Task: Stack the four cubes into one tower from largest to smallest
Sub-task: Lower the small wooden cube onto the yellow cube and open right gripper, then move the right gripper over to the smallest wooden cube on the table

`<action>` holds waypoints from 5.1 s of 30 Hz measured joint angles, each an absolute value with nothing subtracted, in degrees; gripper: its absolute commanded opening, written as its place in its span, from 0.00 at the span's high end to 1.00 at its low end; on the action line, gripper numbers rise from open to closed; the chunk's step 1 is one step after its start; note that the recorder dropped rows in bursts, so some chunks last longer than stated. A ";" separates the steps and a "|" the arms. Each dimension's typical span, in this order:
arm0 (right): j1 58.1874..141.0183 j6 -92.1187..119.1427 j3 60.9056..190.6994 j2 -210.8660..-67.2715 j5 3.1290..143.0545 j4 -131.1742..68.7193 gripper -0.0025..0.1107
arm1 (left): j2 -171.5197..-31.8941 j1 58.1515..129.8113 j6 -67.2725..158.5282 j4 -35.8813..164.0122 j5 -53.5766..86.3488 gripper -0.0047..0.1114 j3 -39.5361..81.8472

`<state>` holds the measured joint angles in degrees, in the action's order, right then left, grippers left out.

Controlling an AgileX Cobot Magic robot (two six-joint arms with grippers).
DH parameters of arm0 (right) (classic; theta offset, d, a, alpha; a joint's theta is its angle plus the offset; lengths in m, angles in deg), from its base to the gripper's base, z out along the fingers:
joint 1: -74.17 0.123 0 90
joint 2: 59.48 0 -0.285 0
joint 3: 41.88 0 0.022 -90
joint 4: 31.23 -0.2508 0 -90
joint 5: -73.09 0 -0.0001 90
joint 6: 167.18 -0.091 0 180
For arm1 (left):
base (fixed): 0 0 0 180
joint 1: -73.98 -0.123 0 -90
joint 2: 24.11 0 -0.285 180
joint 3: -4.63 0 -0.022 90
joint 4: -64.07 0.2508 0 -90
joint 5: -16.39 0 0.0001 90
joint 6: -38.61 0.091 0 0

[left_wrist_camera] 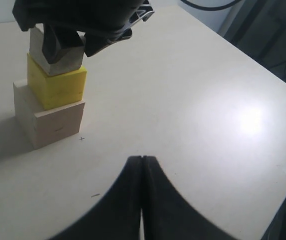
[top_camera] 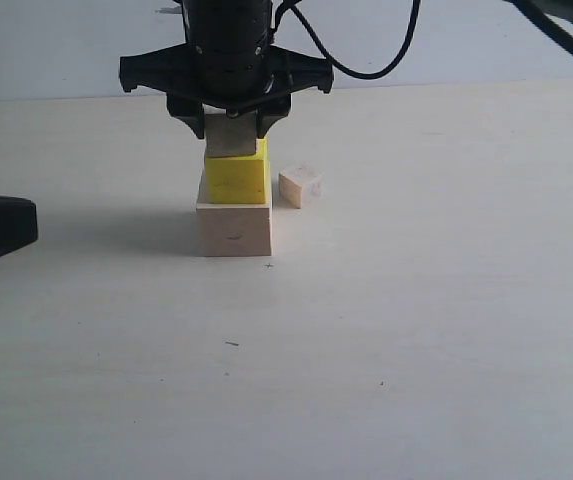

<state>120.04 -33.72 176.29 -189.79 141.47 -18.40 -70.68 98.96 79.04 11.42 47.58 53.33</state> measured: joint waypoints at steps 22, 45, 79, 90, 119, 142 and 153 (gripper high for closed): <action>120.04 -36.64 176.29 -189.79 141.60 -18.29 0.98 | -70.68 100.30 79.04 11.76 47.49 0.96 53.33; 120.04 -36.73 176.29 -189.79 141.60 -18.39 0.66 | -70.68 100.30 79.04 12.02 47.36 0.96 53.33; 120.04 -39.25 176.43 -189.79 139.44 -16.53 0.43 | -70.68 100.30 79.04 12.39 47.36 0.96 53.33; 120.04 -40.92 176.43 -189.79 139.44 -17.82 0.43 | -70.68 100.30 79.04 12.39 47.36 0.96 53.33; 120.04 -30.30 176.43 -181.39 142.56 -17.44 0.64 | -70.68 100.53 78.81 12.77 47.36 0.96 53.33; 103.85 1.65 163.62 -171.23 142.78 -13.02 0.98 | -70.68 100.11 67.93 24.11 47.32 0.96 53.33; 98.87 31.28 153.45 -181.74 115.71 -32.36 0.88 | -77.97 95.73 64.86 39.15 47.54 0.96 52.44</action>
<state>98.87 31.28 153.45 -181.74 115.71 -32.36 -77.97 95.73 64.86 39.15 47.54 52.44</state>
